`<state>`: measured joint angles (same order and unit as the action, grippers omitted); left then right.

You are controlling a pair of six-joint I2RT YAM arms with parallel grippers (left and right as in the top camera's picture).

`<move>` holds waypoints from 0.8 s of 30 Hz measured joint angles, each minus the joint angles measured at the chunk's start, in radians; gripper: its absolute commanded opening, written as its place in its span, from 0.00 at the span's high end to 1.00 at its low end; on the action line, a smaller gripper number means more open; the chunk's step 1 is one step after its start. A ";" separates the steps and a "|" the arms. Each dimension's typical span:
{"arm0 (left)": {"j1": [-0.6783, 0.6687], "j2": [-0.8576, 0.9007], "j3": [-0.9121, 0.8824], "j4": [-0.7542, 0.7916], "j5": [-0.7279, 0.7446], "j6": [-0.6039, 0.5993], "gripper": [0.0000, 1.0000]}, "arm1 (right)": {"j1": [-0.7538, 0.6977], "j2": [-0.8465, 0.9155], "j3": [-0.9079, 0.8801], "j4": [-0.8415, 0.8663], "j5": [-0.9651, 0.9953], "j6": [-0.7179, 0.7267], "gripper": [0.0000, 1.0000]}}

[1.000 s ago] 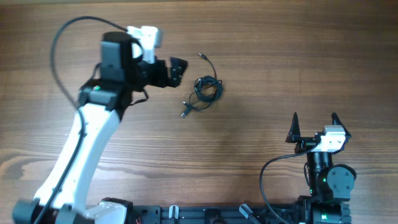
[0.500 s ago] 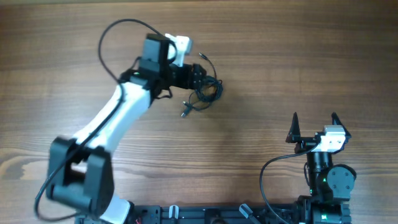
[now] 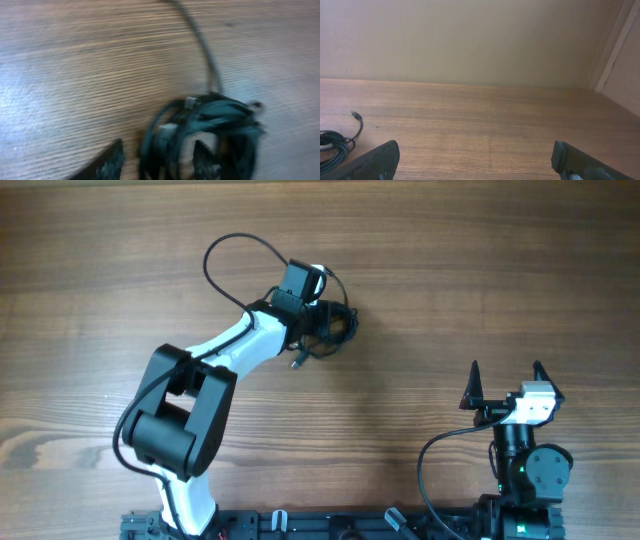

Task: Untangle cables
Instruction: 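Move the left gripper forward over the tangled black cable bundle, then close the left gripper on the cable bundle and lift it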

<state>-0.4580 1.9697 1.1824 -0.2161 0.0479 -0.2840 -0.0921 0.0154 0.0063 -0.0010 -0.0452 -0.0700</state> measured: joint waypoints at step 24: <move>0.000 -0.155 0.017 -0.593 -0.050 -0.499 0.96 | 0.000 0.000 0.000 0.000 0.000 0.000 0.00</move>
<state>-0.4576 1.8149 1.1992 -0.8093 -0.0017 -0.7826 -0.0921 0.0154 0.0063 -0.0010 -0.0452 -0.0700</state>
